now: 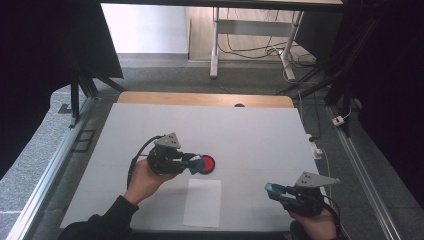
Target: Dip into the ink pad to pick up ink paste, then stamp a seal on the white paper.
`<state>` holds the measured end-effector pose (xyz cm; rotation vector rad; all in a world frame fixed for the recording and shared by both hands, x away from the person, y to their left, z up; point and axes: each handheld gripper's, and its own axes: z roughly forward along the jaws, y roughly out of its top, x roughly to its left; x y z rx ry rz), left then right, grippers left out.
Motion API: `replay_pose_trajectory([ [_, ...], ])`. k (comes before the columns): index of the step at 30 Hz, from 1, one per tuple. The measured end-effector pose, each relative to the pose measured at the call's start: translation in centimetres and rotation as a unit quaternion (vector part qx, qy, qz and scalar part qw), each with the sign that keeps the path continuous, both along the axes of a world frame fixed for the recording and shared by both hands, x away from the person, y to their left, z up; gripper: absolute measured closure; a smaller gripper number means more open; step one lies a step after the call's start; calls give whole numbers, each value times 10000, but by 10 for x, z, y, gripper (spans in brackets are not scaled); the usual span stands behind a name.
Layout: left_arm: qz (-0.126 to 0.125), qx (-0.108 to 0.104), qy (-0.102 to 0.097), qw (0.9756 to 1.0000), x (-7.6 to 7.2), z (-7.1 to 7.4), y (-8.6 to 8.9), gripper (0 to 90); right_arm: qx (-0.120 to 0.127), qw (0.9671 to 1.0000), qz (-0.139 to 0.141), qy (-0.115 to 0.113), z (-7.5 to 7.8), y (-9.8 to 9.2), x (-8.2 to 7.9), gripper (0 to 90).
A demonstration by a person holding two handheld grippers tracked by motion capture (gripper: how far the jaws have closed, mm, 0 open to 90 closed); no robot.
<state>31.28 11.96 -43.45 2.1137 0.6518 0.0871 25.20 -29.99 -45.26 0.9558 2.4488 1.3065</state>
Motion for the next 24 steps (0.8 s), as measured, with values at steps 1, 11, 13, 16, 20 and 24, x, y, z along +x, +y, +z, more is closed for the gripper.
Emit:
replay_pose_trajectory([
  [1,4,-5,8,10000,-2,0,0,699,-1,10000,-2,3,0,0,0,687],
  [11,-49,-47,67,10000,-15,0,3,700,10,10000,-9,-3,0,0,0,686],
  [13,-65,-40,87,9999,-17,0,2,700,23,10000,-8,4,0,0,0,686],
  [16,-91,-13,113,9999,-20,-2,0,700,9,10000,-18,0,0,0,0,687],
  [20,-114,46,164,9998,-22,-6,-4,700,3,10000,-5,-5,1,0,0,687],
  [24,-111,85,239,9996,-23,-9,-7,700,21,10000,11,-7,0,0,0,687],
])
